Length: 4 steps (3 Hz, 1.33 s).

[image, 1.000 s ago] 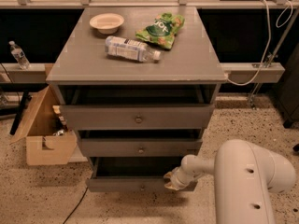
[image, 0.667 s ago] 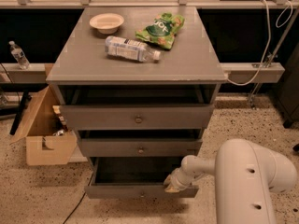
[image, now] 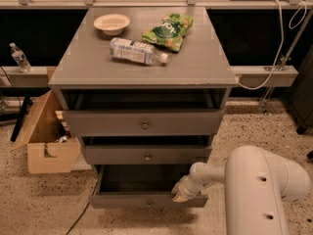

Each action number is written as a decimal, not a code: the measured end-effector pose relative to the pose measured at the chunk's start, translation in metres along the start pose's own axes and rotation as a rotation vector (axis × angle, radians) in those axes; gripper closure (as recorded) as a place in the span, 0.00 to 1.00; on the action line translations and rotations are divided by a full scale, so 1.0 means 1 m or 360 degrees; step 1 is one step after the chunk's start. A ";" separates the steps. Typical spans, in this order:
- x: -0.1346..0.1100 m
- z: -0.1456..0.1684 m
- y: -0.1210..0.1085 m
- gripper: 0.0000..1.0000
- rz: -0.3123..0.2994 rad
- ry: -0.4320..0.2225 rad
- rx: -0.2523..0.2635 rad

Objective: Open bottom drawer

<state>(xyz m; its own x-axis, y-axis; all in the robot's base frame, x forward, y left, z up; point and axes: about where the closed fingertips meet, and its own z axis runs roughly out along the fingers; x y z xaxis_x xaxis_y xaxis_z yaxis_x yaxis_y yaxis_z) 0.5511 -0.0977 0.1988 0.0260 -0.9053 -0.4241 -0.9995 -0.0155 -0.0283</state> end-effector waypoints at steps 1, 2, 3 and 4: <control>0.000 0.000 0.000 0.36 0.0000 0.0000 0.0000; 0.000 0.001 0.001 0.06 0.0000 0.0001 -0.0003; 0.000 0.001 0.001 0.00 0.0000 0.0001 -0.0003; 0.004 0.013 0.009 0.00 0.0009 0.0046 -0.0070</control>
Offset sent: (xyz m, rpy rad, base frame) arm 0.0000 0.0000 0.0000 0.0000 0.0000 0.0000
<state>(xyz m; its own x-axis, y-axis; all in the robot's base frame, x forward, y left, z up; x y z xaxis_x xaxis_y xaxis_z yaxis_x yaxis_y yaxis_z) 0.5428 -0.0955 0.1847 0.0204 -0.9173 -0.3978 -0.9995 -0.0284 0.0142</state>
